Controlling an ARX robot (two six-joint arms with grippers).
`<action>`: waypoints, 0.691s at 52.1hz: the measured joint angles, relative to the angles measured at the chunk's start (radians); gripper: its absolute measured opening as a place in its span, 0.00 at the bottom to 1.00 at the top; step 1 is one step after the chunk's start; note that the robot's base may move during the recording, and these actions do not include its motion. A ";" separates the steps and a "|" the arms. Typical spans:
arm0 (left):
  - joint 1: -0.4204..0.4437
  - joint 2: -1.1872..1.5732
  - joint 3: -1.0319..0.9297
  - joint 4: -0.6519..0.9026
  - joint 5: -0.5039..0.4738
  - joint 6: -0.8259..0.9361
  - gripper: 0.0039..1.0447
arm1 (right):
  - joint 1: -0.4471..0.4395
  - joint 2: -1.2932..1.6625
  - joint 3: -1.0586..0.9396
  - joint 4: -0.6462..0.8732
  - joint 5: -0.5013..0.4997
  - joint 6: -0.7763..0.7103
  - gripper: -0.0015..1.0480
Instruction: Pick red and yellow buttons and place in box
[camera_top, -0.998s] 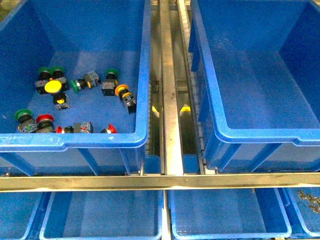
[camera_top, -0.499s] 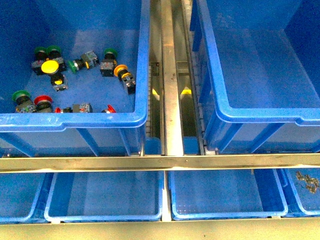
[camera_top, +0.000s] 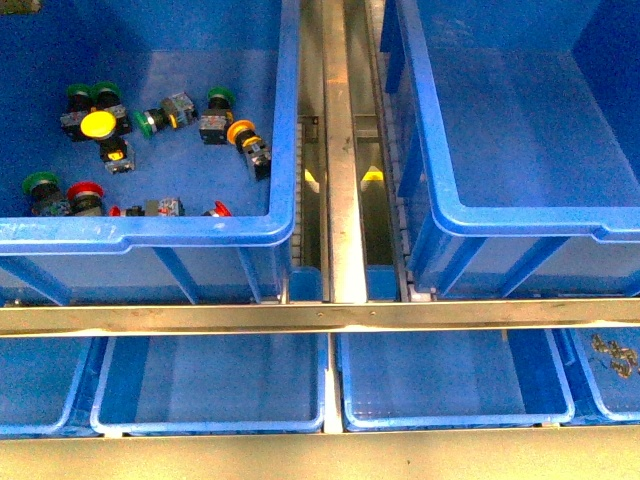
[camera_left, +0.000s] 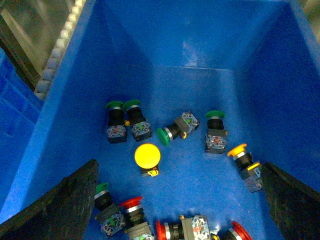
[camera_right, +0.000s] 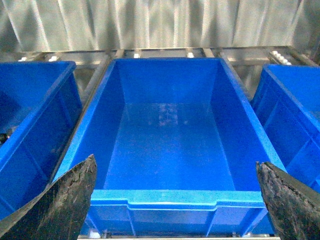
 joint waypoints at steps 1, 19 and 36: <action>-0.002 0.014 0.011 -0.002 -0.003 0.000 0.92 | 0.000 0.000 0.000 0.000 0.000 0.000 0.93; -0.016 0.179 0.140 -0.048 -0.071 -0.005 0.92 | 0.000 0.000 0.000 0.000 0.000 0.000 0.93; -0.016 0.259 0.210 -0.058 -0.082 -0.032 0.92 | 0.000 0.000 0.000 0.000 0.000 0.000 0.93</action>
